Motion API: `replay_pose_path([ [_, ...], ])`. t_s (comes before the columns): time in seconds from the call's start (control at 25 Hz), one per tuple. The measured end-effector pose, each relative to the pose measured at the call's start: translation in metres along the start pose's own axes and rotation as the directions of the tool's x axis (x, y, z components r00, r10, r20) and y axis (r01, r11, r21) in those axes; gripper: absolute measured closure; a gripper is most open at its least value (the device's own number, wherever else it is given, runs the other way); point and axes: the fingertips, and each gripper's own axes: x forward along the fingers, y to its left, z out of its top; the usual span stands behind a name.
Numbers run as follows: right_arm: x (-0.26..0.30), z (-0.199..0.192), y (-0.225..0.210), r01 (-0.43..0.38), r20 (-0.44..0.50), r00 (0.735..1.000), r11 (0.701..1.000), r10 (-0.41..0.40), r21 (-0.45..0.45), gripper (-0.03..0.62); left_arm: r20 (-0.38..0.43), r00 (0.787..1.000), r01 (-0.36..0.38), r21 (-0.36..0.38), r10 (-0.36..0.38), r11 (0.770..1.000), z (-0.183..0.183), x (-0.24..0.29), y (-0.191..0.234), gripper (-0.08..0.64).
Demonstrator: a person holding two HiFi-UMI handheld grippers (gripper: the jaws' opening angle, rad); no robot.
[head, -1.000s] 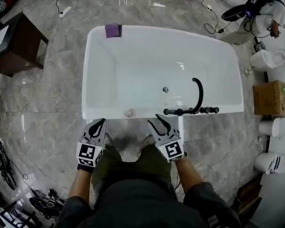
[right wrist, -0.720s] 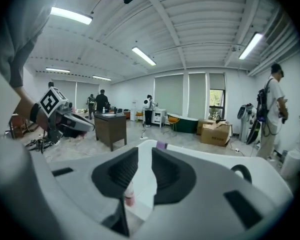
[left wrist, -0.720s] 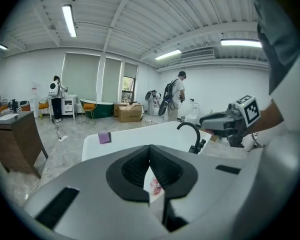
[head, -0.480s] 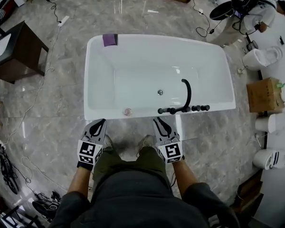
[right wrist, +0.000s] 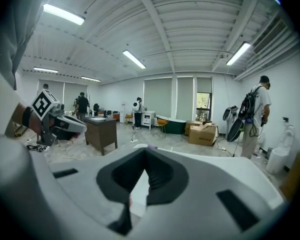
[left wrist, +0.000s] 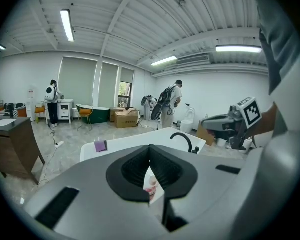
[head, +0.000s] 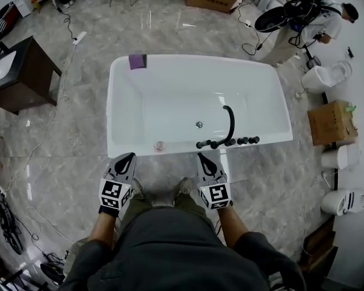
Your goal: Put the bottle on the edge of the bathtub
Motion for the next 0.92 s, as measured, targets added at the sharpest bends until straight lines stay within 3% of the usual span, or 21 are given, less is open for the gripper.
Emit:
replay_pose_path([
  [0.92,-0.004,0.022,0.0,-0.023,0.035,0.999,0.999,0.023,-0.024,0.591,0.063,0.998,-0.006,0.031,0.004,0.999,0.032,-0.007,-0.008,0.558],
])
